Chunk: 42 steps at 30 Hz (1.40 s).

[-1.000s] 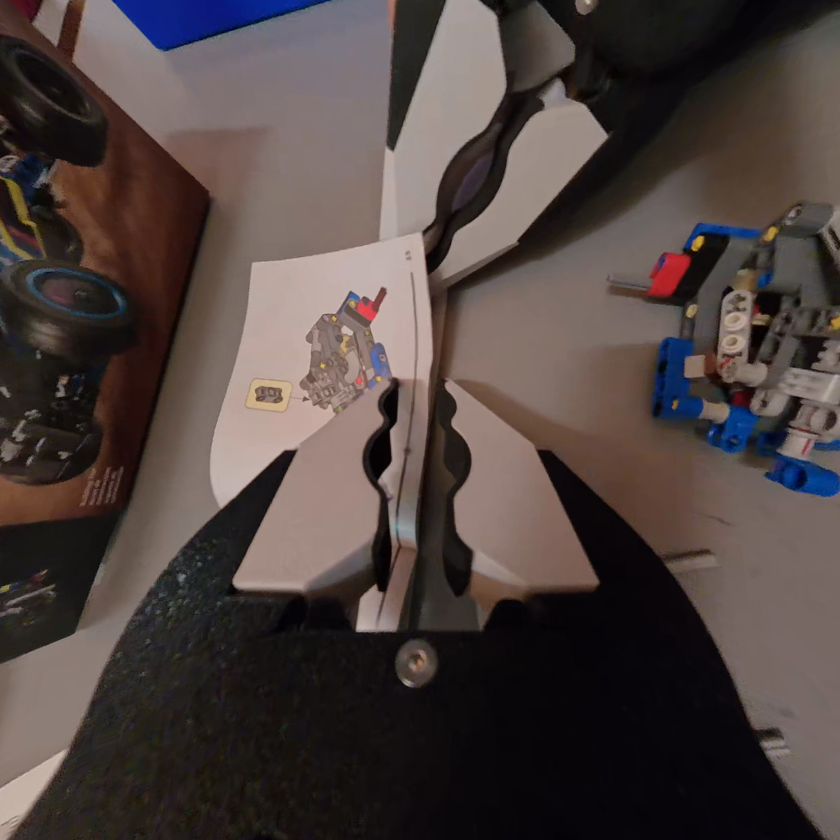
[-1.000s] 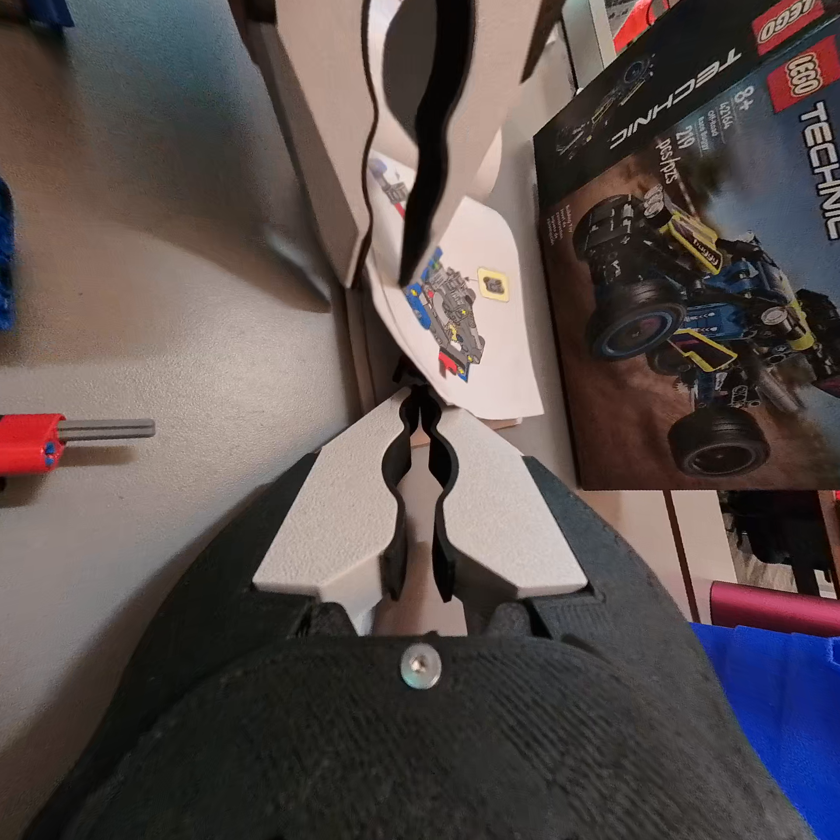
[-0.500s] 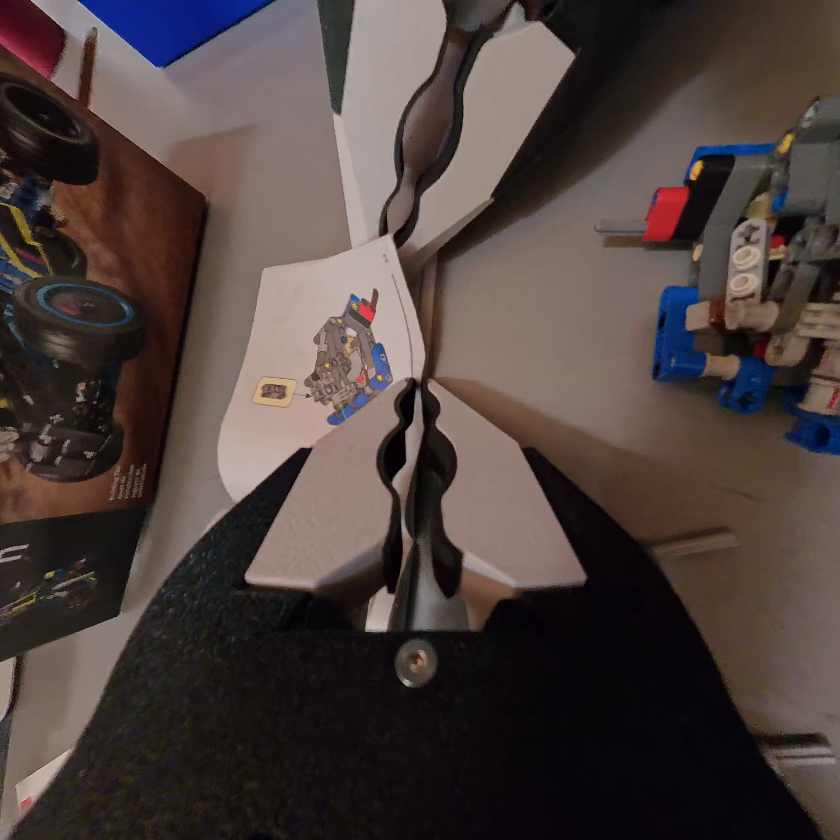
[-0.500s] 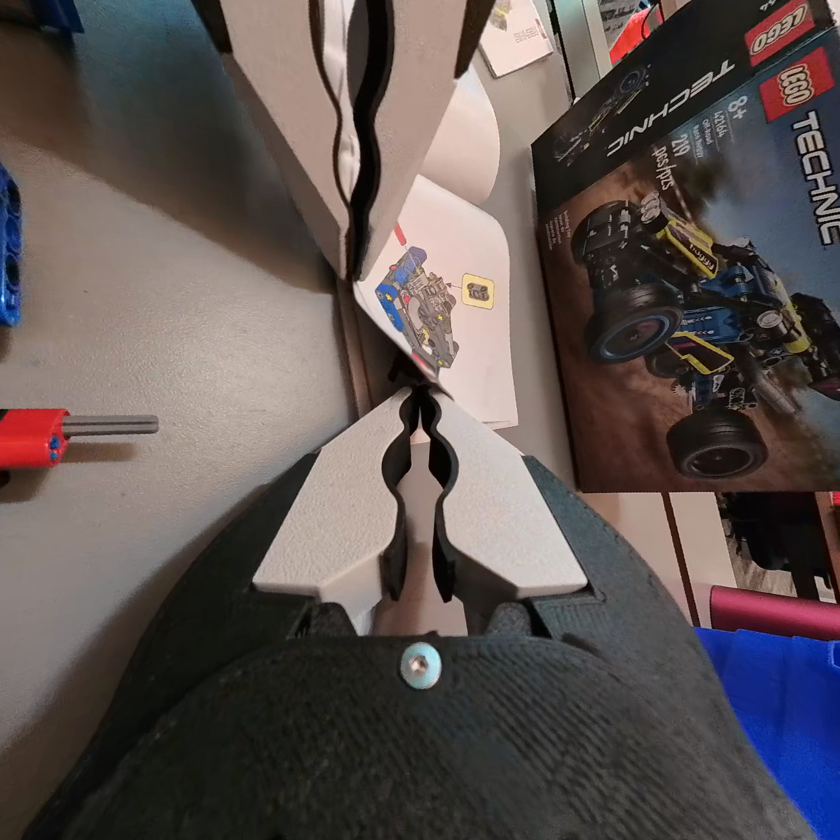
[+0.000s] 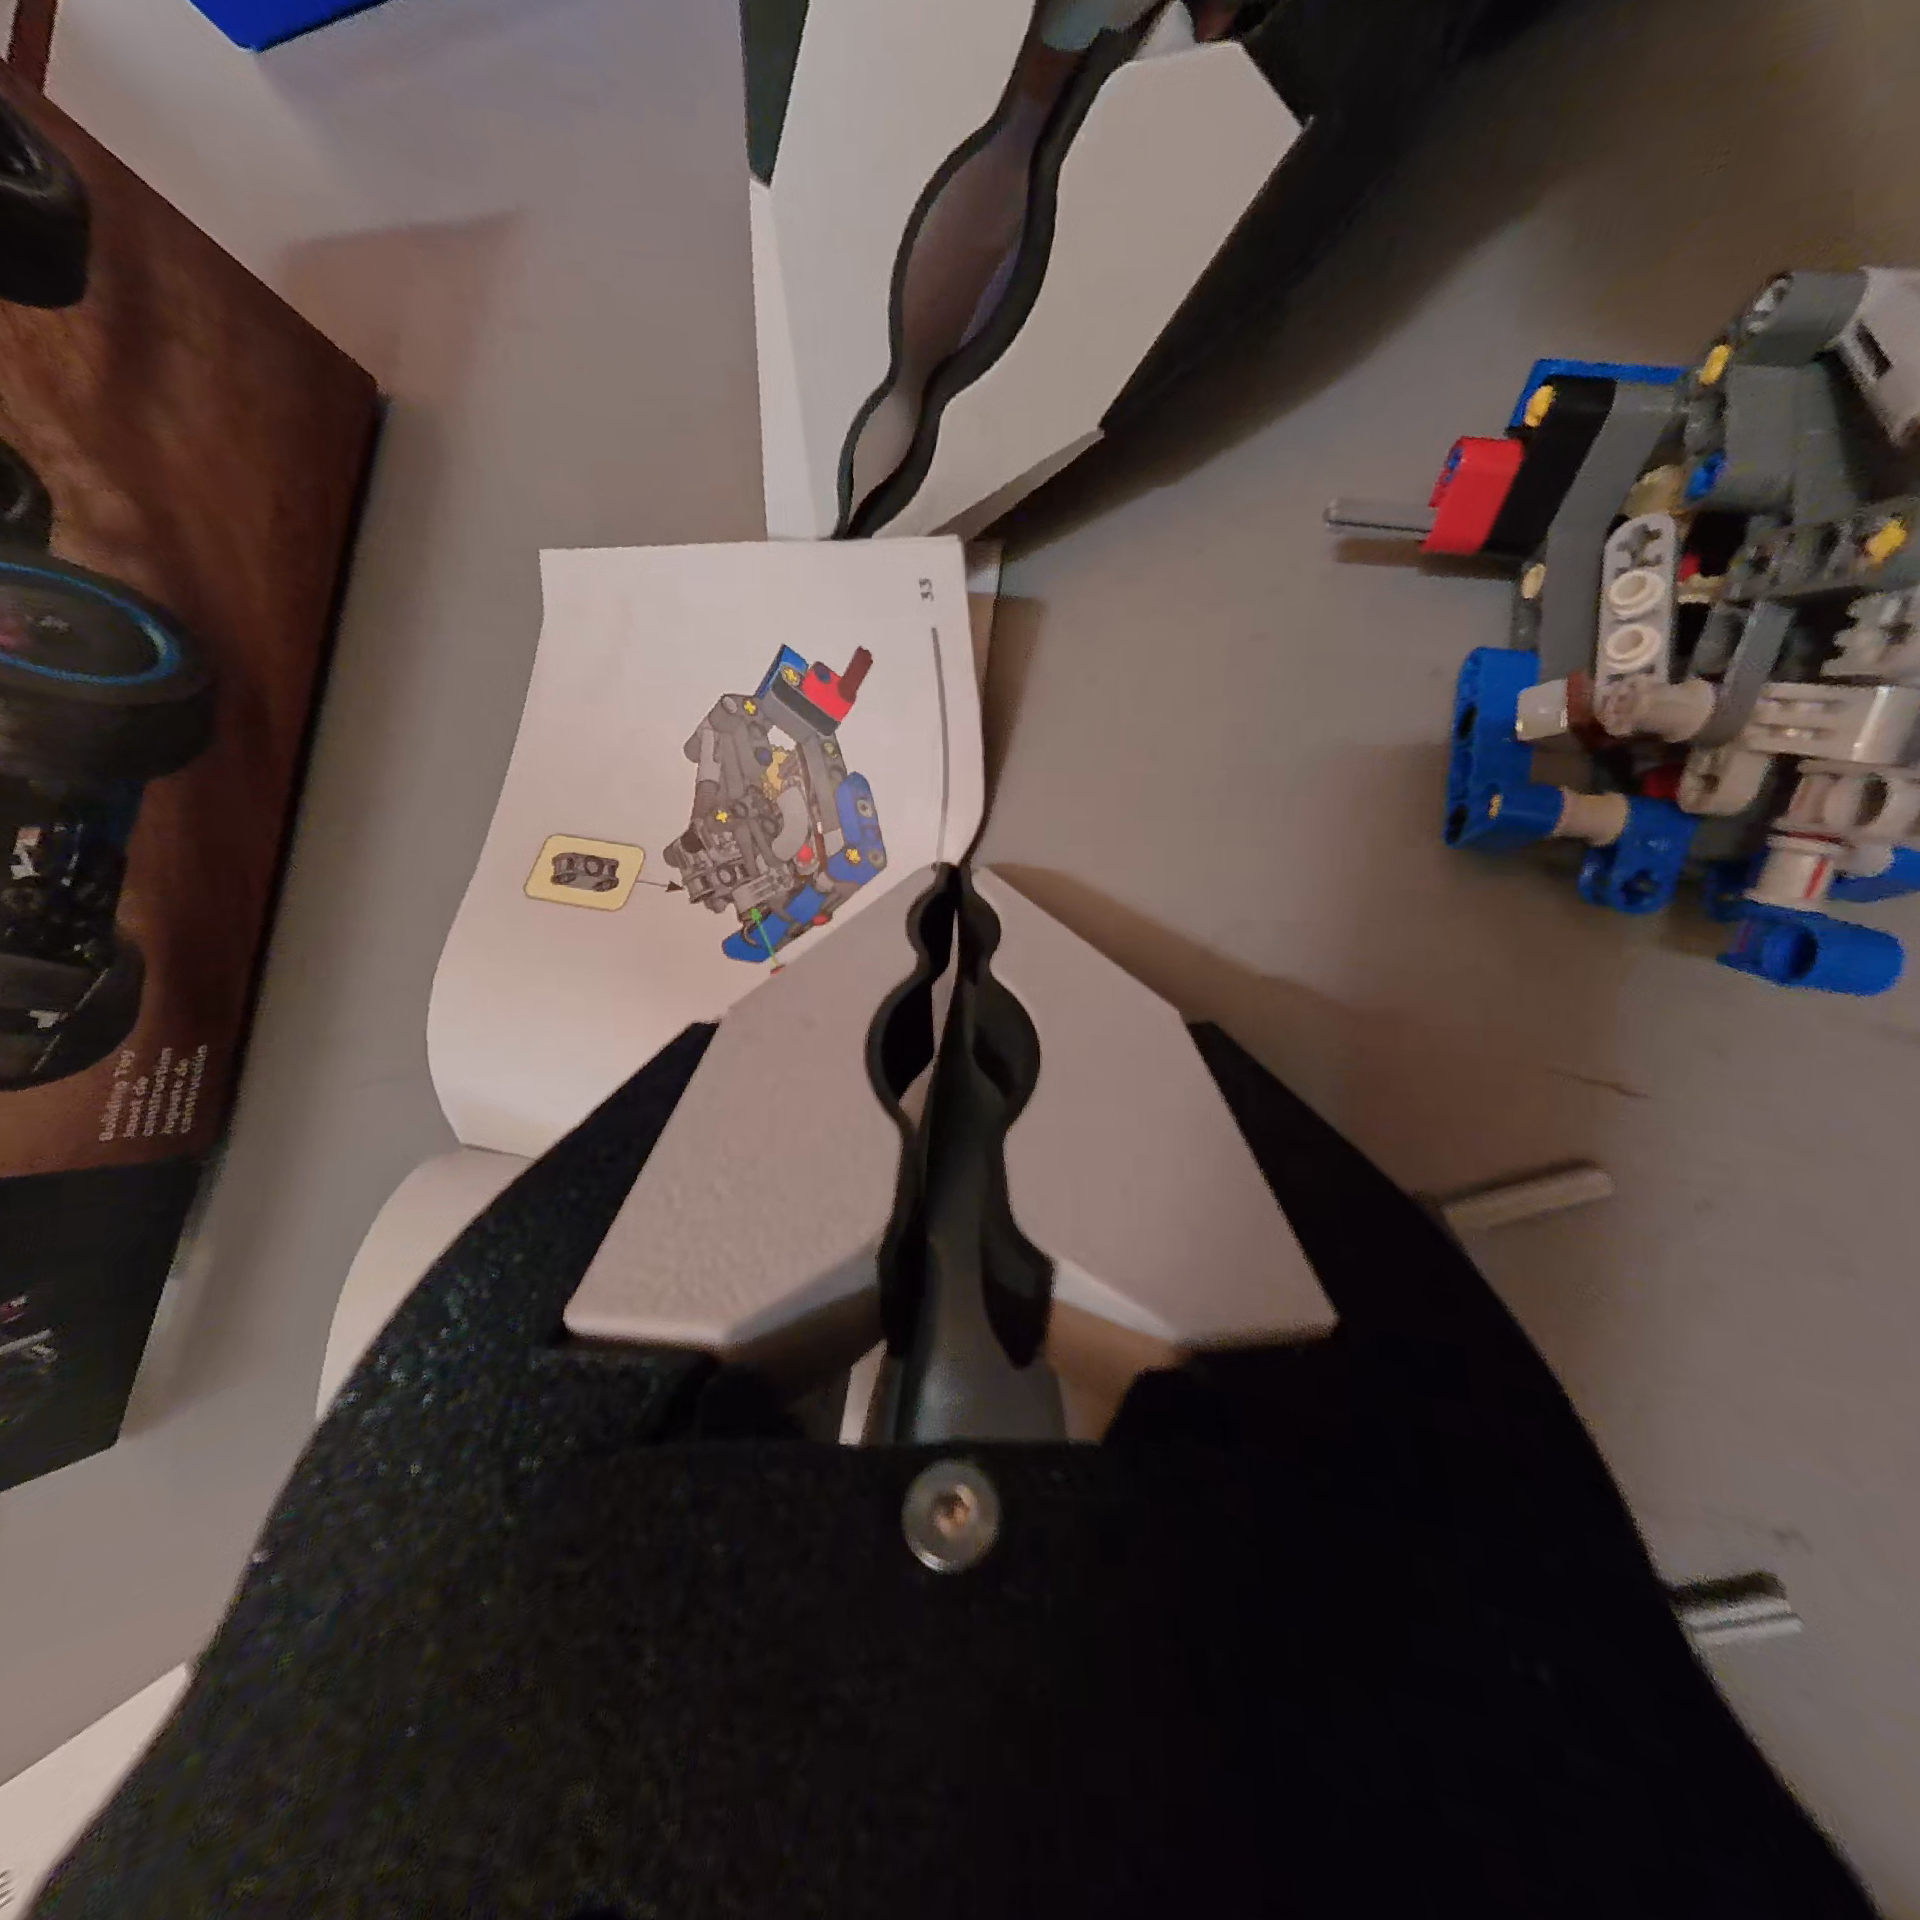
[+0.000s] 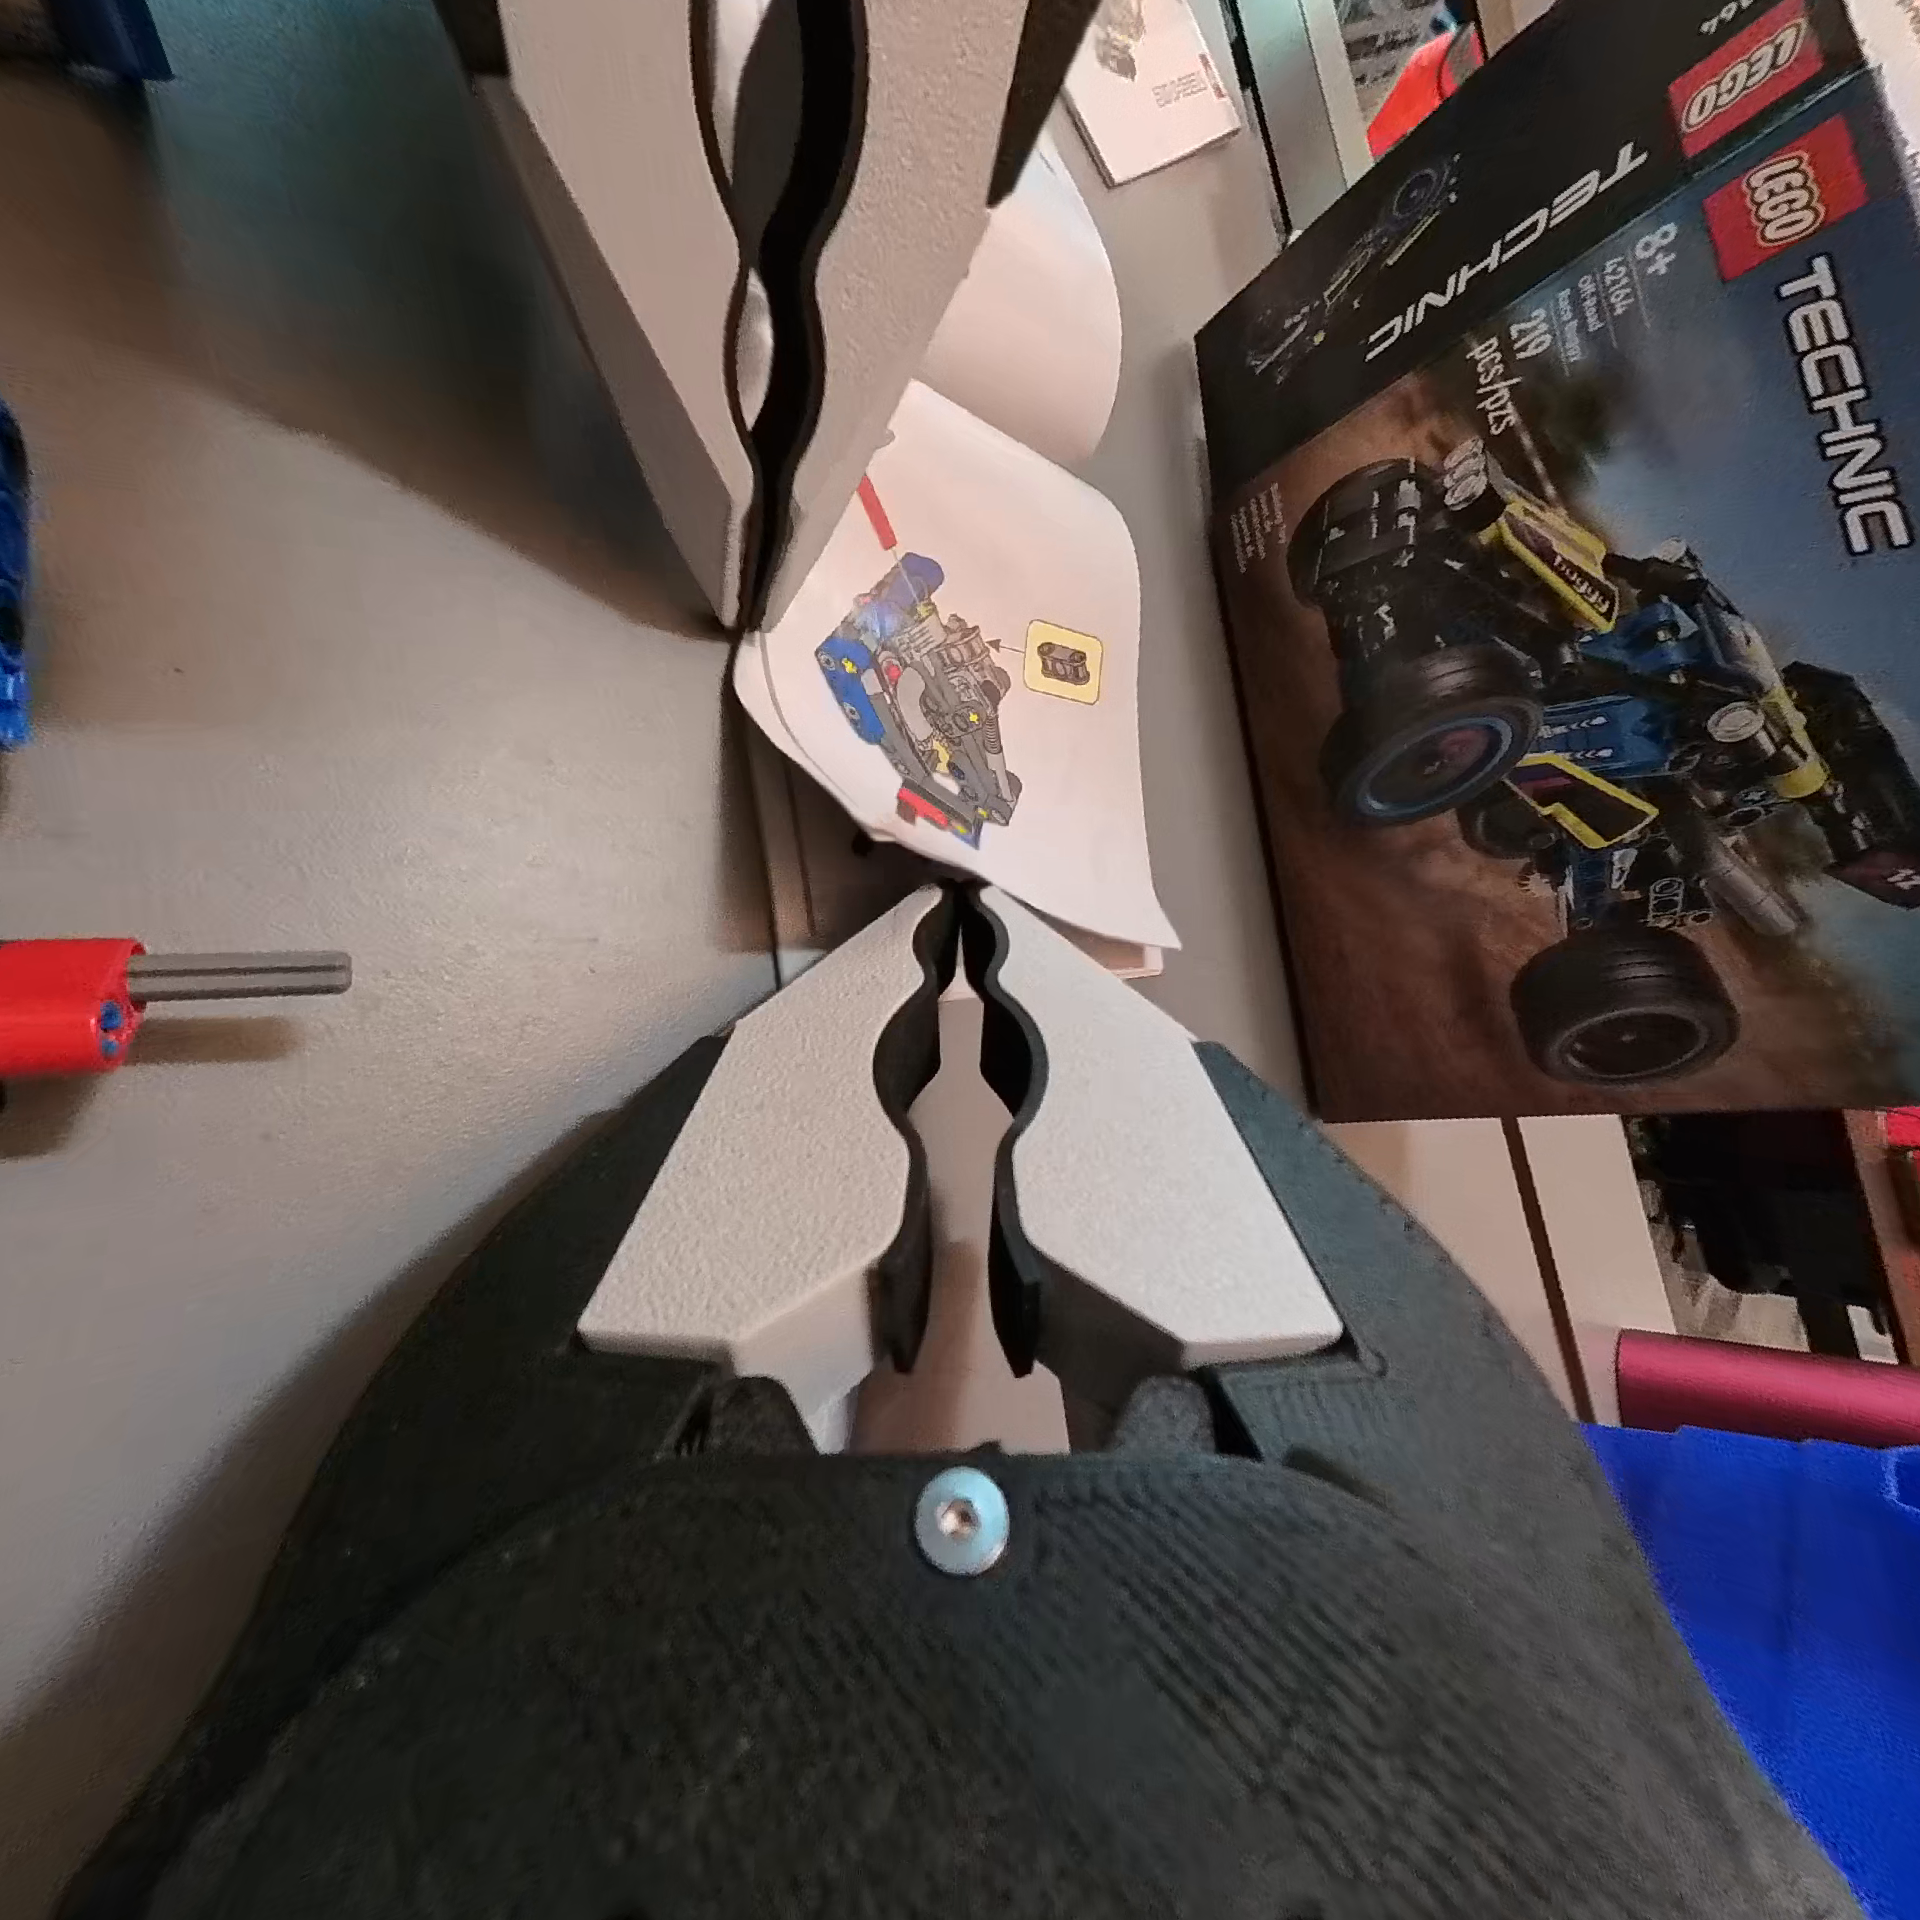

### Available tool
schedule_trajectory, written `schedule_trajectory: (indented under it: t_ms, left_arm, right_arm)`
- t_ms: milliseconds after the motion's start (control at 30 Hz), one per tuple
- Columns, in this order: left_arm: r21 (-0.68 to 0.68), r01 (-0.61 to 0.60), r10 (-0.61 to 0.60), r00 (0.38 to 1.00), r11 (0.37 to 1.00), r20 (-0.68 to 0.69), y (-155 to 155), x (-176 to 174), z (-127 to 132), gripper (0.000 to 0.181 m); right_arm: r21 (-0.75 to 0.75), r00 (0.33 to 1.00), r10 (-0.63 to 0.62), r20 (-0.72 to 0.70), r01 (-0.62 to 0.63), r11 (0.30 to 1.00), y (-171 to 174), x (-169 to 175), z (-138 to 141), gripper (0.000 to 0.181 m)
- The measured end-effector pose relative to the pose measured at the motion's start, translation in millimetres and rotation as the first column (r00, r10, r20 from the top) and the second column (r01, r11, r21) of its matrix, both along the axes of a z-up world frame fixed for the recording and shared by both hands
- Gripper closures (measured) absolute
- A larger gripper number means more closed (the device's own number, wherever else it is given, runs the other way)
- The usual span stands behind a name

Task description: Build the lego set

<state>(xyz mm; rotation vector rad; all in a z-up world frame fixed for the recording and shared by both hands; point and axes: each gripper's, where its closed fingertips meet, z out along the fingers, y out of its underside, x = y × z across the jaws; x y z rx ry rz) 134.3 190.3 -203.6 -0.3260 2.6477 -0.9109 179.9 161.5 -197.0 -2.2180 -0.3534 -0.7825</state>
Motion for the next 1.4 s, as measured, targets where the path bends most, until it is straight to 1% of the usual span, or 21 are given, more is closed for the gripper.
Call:
schedule_trajectory:
  t_ms: [200,233,267,333,367,400,500,567,600,667,733,833,967,1033,1167,1233,1300,1400]
  left_arm:
    - [-0.013,-0.003,0.003,1.000,1.000,-0.009,0.0,-0.1,-0.1,0.181]
    - [-0.013,-0.003,0.003,1.000,1.000,-0.009,0.0,-0.1,-0.1,0.181]
    - [-0.016,-0.004,0.003,1.000,1.000,-0.011,0.0,-0.1,-0.1,0.181]
    - [-0.034,-0.012,0.011,1.000,0.999,-0.029,0.0,-0.1,0.0,0.181]
    - [-0.046,-0.020,0.018,0.999,0.999,-0.044,-0.1,0.0,-0.1,0.181]
    - [-0.057,-0.024,0.021,0.998,0.998,-0.057,-0.2,-0.1,-0.1,0.181]
    - [-0.055,-0.015,0.012,0.999,0.998,-0.045,-0.2,0.0,-0.1,0.181]
    - [-0.044,-0.012,0.011,0.999,0.999,-0.037,-0.1,0.0,-0.2,0.181]
    - [-0.041,-0.012,0.011,0.999,0.999,-0.035,-0.1,-0.1,-0.2,0.181]
    - [-0.038,-0.010,0.009,0.999,0.999,-0.031,-0.1,0.0,-0.2,0.181]
    - [-0.036,-0.009,0.008,1.000,0.999,-0.029,-0.1,0.0,-0.2,0.181]
    - [-0.024,-0.008,0.007,1.000,1.000,-0.021,0.0,0.0,-0.1,0.181]
    - [0.010,0.003,-0.003,1.000,1.000,0.009,0.7,0.2,0.0,0.181]
    - [0.019,0.004,-0.004,1.000,1.000,0.005,2.5,-0.5,0.1,0.181]
    - [0.043,-0.004,0.004,1.000,0.999,-0.008,9.1,-0.7,1.8,0.181]
    - [0.009,-0.005,0.005,1.000,1.000,-0.008,4.0,-1.7,8.6,0.181]
    - [-0.017,-0.002,0.002,1.000,1.000,0.006,-4.1,-2.4,15.1,0.177]
    - [0.000,-0.024,0.023,0.997,1.000,0.080,-14.5,6.1,19.0,0.171]
  right_arm:
    - [0.030,0.999,-0.023,-0.043,0.024,0.999,-0.4,2.2,1.8,0.181]
    - [0.043,0.996,-0.035,-0.084,0.038,0.998,-0.8,2.6,2.2,0.181]
    - [0.056,0.986,-0.038,-0.160,0.048,0.997,-0.8,0.0,2.2,0.181]
    - [0.051,0.932,-0.012,-0.363,0.033,0.998,-0.4,-14.8,-0.7,0.181]
    - [0.052,0.896,-0.004,-0.444,0.030,0.998,0.1,-21.4,-0.8,0.173]
    - [0.053,0.863,-0.009,-0.505,0.041,0.998,0.5,-24.7,-0.5,0.170]
    - [0.055,0.757,0.002,-0.653,0.045,0.997,2.9,-35.6,0.7,0.163]
    - [0.073,0.688,-0.006,-0.725,0.086,0.994,5.6,-34.3,2.8,0.162]
    - [0.068,0.661,-0.018,-0.750,0.103,0.992,5.6,-32.2,2.1,0.161]
    - [0.060,0.628,-0.021,-0.778,0.109,0.992,5.0,-32.3,1.1,0.156]
    - [0.068,0.624,-0.007,-0.781,0.097,0.993,4.5,-34.9,2.3,0.149]
    - [0.062,0.643,-0.025,-0.765,0.112,0.992,4.4,-32.5,1.1,0.150]
    - [0.054,0.671,-0.054,-0.739,0.139,0.989,3.8,-27.8,-0.2,0.158]
    - [0.051,0.684,-0.065,-0.726,0.148,0.988,3.4,-26.5,-0.8,0.161]
    - [0.042,0.710,-0.106,-0.696,0.188,0.981,2.6,-19.8,-2.5,0.173]
    - [0.039,0.726,-0.124,-0.676,0.203,0.978,2.3,-17.0,-3.2,0.179]
    - [0.037,0.745,-0.134,-0.654,0.209,0.977,2.2,-15.4,-3.4,0.181]
    - [0.037,0.765,-0.135,-0.630,0.203,0.978,2.8,-14.7,-3.5,0.181]
